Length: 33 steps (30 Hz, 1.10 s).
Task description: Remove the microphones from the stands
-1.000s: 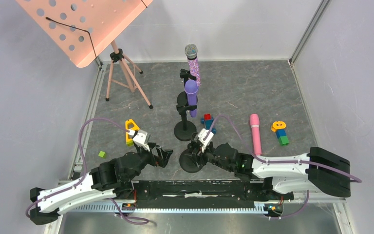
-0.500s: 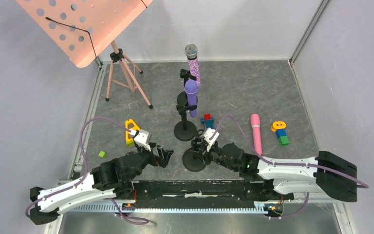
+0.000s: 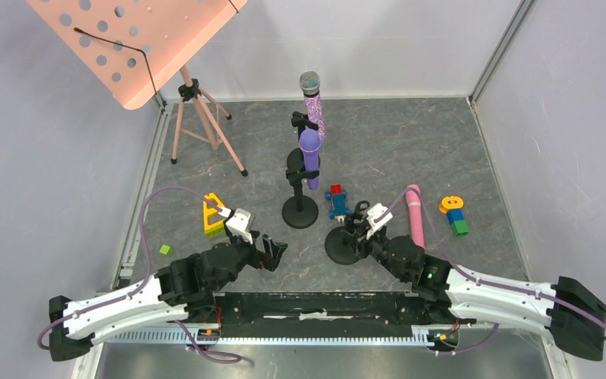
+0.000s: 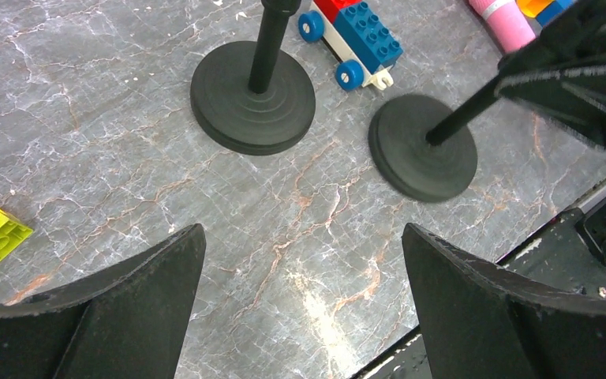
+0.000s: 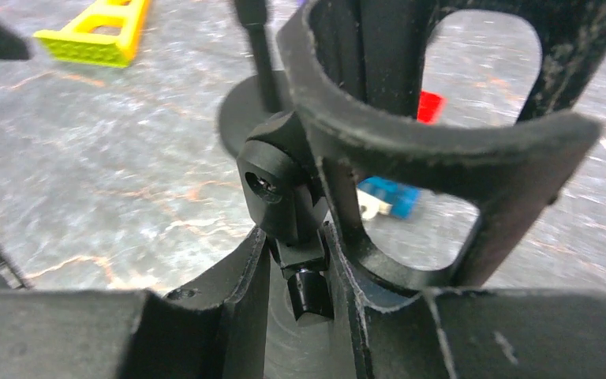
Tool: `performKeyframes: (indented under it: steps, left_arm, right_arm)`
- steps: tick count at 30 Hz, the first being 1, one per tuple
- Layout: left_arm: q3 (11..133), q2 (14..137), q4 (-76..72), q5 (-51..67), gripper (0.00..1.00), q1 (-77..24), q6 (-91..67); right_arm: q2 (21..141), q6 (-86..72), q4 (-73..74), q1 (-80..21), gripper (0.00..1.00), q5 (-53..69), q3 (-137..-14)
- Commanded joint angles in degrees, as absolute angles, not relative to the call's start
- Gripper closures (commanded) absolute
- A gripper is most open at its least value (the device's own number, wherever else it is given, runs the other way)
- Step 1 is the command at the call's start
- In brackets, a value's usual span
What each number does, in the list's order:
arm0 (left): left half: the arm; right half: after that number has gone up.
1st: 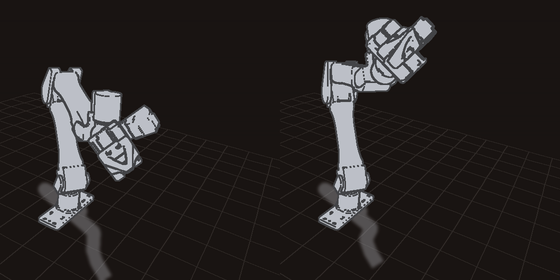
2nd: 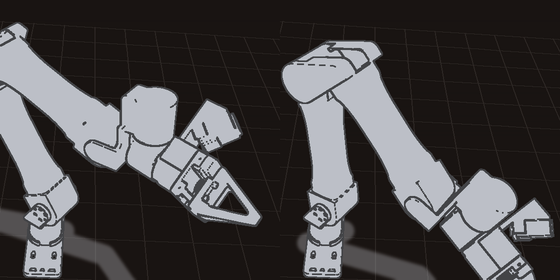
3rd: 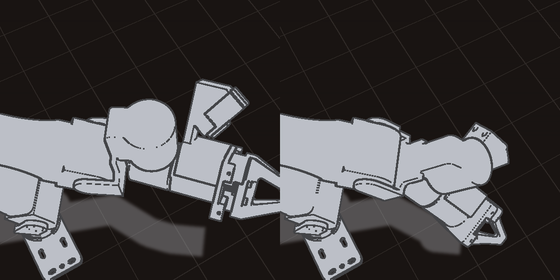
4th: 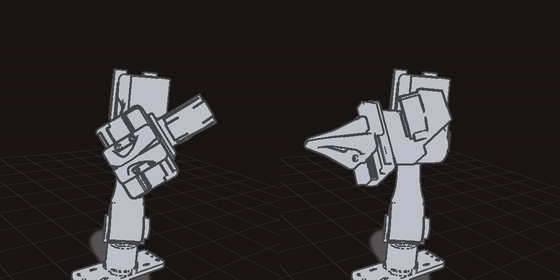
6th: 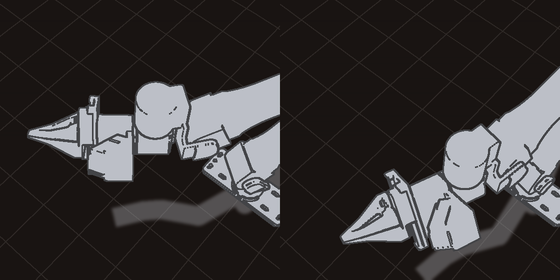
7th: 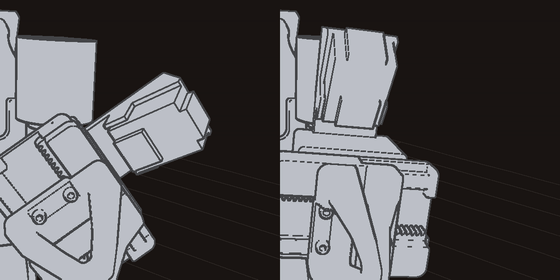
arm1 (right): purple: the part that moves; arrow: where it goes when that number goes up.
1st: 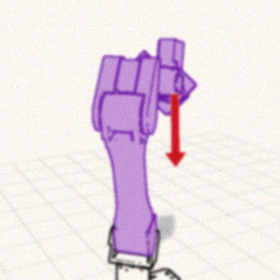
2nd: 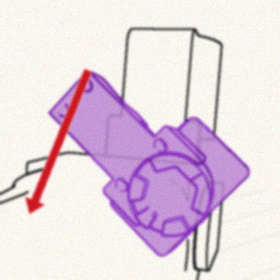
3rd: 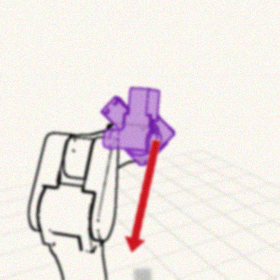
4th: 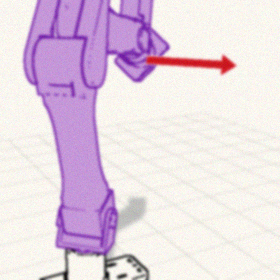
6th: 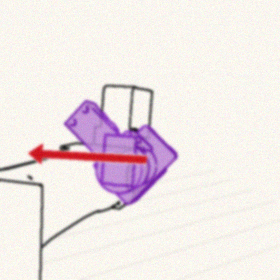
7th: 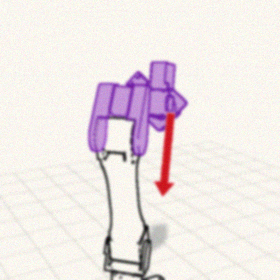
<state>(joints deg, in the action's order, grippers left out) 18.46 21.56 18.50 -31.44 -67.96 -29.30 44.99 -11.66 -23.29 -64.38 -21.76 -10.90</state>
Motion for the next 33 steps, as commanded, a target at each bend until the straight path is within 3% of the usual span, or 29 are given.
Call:
performKeyframes:
  steps: [1, 13, 25, 30, 33]
  left_arm:
    - [18.98, 24.02, 13.81, -31.03, 0.0, -67.83, -27.41]
    - [19.77, 26.11, 13.48, -30.96, 0.0, -67.84, -26.91]
    - [19.18, 27.49, 8.37, -31.77, 0.0, -67.67, -24.28]
    - [20.73, 34.63, 3.28, -29.9, 0.0, -65.74, -21.71]
    - [22.72, 40.17, 0.96, -23.37, 0.0, -60.96, -20.54]
  right_arm:
    - [41.14, -9.82, -22.94, -59.23, 0.78, -28.06, -10.71]
    - [45.57, -4.52, -25.56, -45.56, 0.78, -29.82, -13.64]
    - [64.07, -5.66, -45.57, -28.06, 0.76, -14.12, -18.37]
    - [67.88, -6.03, -47.87, -25.95, 0.66, -9.95, -19.56]
    - [67.09, -6.31, -46.86, -25.93, 0.51, -7.58, -19.08]
